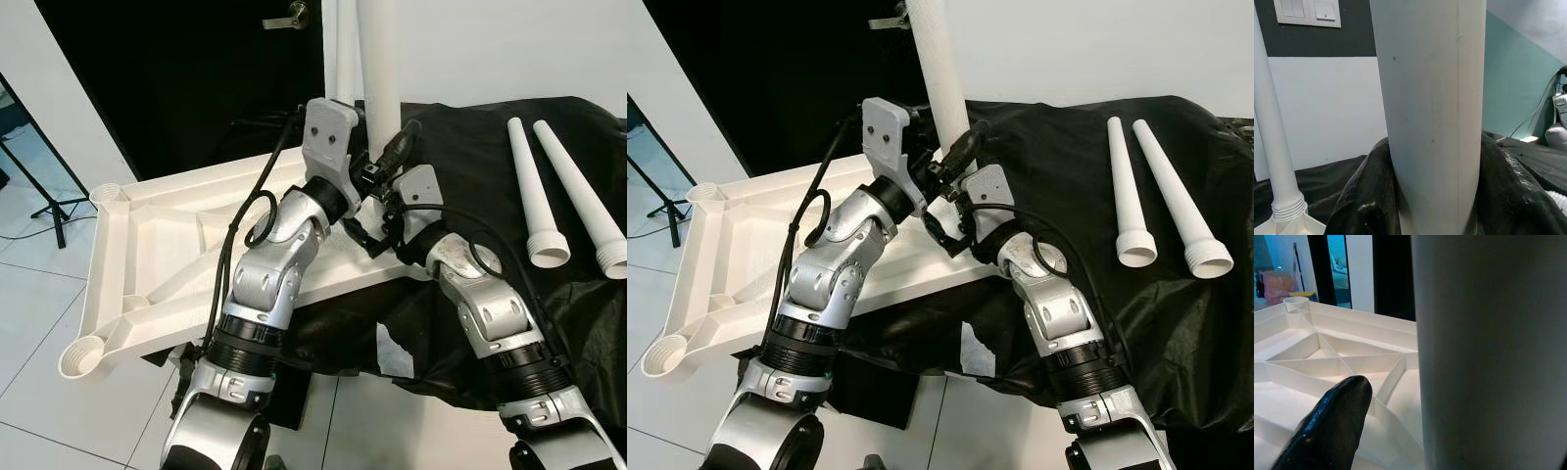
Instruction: Building children table
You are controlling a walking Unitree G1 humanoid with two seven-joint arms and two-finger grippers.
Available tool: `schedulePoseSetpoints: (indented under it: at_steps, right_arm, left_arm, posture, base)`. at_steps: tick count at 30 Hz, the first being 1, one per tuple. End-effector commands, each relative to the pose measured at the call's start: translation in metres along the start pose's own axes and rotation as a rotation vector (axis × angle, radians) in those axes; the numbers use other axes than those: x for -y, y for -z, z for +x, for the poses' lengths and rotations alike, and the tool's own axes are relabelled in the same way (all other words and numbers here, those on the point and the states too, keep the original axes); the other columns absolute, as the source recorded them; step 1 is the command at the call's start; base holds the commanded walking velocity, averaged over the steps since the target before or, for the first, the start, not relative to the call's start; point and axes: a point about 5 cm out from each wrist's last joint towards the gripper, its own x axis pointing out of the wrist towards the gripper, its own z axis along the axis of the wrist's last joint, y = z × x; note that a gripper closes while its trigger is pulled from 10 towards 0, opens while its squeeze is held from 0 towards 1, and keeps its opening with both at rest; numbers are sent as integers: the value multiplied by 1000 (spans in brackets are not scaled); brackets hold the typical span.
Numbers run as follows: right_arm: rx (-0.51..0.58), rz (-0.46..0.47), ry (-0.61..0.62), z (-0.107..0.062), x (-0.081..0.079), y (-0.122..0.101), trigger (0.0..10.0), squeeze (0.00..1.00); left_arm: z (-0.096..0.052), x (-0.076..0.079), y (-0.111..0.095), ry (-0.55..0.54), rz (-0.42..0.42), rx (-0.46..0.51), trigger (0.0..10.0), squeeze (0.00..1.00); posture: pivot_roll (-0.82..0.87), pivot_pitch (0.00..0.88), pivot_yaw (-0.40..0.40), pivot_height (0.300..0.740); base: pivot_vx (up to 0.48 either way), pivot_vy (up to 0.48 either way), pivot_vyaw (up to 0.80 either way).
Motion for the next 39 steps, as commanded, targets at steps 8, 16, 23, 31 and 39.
schedulePoseSetpoints:
  at_steps: [8,16,23,31,39]
  right_arm:
    - [-45,27,11,2,1,5,0,0]
    - [-57,62,59,3,5,7,3843,0]
    - [-71,95,98,5,6,9,10000,0]
    - [-79,118,223,2,17,16,10000,0]
    - [-75,178,372,-6,33,23,10000,0]
  left_arm:
    - [2,6,-8,10,31,27,10000,0]
    - [2,10,-9,62,3,34,10000,1000]
    - [1,7,-10,40,19,28,10000,0]
    - [-7,-4,-15,19,34,34,10000,0]
    - [-28,-22,-5,-35,87,-37,10000,0]
  posture:
    - [-20,0,49,740]
    - [-15,0,47,740]
    - [-4,0,42,740]
    - [7,0,42,740]
    - [12,0,46,740]
  base:
    - [0,0,0]
    - [0,0,0]
    - [0,0,0]
    - [0,0,0]
    - [0,0,0]
